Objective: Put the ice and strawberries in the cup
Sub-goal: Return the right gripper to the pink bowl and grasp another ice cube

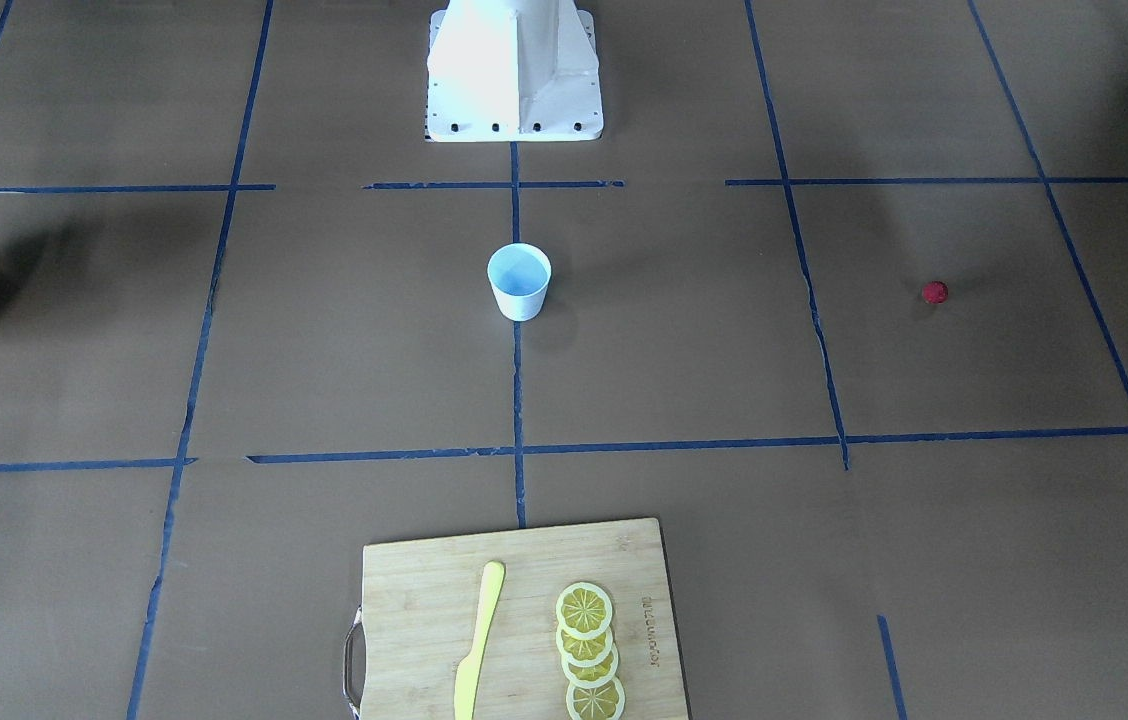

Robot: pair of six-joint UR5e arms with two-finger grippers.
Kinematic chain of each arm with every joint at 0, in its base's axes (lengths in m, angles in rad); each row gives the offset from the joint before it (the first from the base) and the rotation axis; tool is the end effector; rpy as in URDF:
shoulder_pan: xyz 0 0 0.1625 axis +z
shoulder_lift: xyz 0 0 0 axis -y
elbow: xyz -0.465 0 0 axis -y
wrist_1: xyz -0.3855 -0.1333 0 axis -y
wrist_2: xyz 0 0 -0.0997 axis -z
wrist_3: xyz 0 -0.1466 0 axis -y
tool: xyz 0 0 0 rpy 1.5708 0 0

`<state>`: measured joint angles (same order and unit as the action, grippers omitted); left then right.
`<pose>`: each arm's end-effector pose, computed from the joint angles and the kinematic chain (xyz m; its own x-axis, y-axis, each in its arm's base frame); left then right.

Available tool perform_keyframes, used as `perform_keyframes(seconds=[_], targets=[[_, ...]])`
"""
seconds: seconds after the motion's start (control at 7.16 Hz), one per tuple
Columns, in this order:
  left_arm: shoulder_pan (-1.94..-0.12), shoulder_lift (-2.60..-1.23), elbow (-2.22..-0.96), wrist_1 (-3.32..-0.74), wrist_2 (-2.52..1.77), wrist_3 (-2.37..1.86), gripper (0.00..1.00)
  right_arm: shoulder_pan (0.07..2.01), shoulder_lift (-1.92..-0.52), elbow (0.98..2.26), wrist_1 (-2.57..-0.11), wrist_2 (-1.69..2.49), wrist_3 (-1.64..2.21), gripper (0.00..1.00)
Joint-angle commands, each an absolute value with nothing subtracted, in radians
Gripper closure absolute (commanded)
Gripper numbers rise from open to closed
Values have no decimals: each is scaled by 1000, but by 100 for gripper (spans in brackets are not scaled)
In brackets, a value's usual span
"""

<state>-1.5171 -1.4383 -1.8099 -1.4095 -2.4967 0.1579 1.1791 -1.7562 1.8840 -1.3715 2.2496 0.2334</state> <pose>0.0062 -0.4169 0.6758 0.5867 0.1456 -0.7966 -0.1477 0.9864 0.0715 -0.1252 -0.4111 0.6464 0.7086 -0.2680 0.6528 0.2031 0.9634 0.1751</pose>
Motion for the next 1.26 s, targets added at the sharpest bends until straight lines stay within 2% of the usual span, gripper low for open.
perform_keyframes(seconds=[0.0,1.12], targets=[[-1517,-1437,-1812,-1410,-2497,158,0,1196,-1767,1846,-1371,2253,81,7],[-1517,-1437,-1812,-1410,-2497,158,0,1201,-1756,1718,-1368,2249,-29,12]])
